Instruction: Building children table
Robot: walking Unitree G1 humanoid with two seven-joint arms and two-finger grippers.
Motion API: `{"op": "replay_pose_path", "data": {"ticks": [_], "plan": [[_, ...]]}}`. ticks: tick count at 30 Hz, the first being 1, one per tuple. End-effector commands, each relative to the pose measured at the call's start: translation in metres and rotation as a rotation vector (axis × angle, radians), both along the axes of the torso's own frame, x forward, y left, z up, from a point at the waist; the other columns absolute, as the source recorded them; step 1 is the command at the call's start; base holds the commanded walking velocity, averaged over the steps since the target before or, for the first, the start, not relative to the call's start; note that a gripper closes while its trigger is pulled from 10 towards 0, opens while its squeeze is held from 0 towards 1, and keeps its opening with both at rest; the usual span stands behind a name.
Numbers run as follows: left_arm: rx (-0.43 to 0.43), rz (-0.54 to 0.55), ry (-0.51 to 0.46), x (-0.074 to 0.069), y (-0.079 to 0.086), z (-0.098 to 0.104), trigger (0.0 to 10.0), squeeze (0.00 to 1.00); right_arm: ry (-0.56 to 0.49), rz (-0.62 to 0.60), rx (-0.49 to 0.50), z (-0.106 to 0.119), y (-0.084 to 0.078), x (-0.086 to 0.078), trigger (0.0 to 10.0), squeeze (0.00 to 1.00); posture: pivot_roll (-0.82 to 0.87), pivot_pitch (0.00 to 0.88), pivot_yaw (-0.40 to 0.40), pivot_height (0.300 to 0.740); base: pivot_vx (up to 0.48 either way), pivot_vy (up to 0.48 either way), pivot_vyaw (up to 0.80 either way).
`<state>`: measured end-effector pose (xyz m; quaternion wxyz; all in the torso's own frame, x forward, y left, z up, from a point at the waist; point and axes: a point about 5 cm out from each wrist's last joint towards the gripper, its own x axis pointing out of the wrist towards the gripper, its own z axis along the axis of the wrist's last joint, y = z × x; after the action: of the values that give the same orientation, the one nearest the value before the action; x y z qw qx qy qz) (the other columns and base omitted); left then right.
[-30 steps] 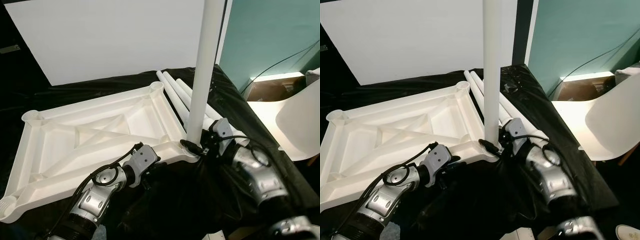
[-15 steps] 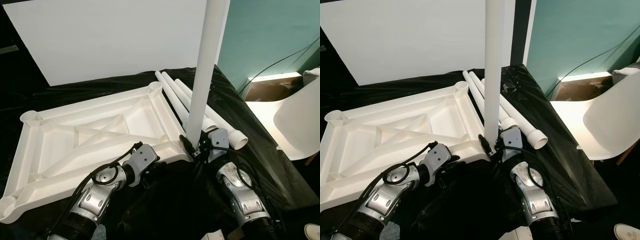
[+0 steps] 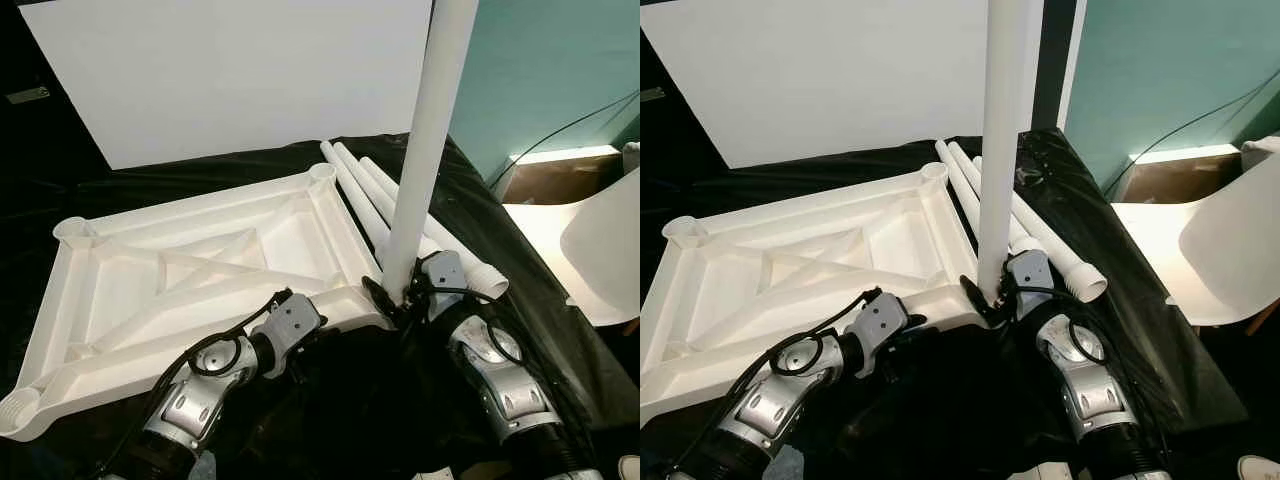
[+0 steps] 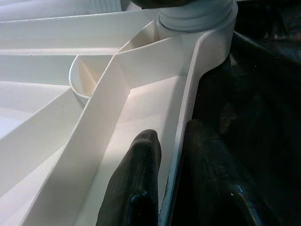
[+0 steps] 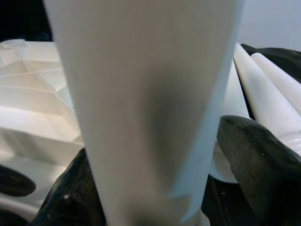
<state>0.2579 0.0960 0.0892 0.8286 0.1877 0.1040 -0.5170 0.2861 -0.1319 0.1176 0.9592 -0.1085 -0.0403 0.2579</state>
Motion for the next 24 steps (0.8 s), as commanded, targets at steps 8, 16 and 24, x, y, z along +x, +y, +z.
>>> {"op": "replay_pose_path", "data": {"ticks": [8, 16, 24], "plan": [[0.024, -0.099, 0.140, -0.016, 0.003, -0.021, 10.0, 1.00, 0.073, -0.037, -0.023, -0.012, -0.007, 0.000, 5.2, 0.00, -0.01, 0.000, 0.039, 0.740, 0.000, 0.000, 0.00], [0.050, -0.066, 0.076, -0.011, 0.007, -0.018, 10.0, 0.00, 0.100, -0.024, -0.021, -0.014, -0.004, -0.004, 2.4, 0.00, -0.01, 0.000, 0.038, 0.740, 0.000, 0.000, 0.00], [0.033, -0.035, 0.050, -0.007, 0.013, -0.009, 10.0, 0.00, 0.109, -0.018, -0.012, -0.014, -0.002, -0.002, 0.0, 0.00, -0.01, 0.000, 0.043, 0.740, 0.000, 0.000, 0.00]]}}
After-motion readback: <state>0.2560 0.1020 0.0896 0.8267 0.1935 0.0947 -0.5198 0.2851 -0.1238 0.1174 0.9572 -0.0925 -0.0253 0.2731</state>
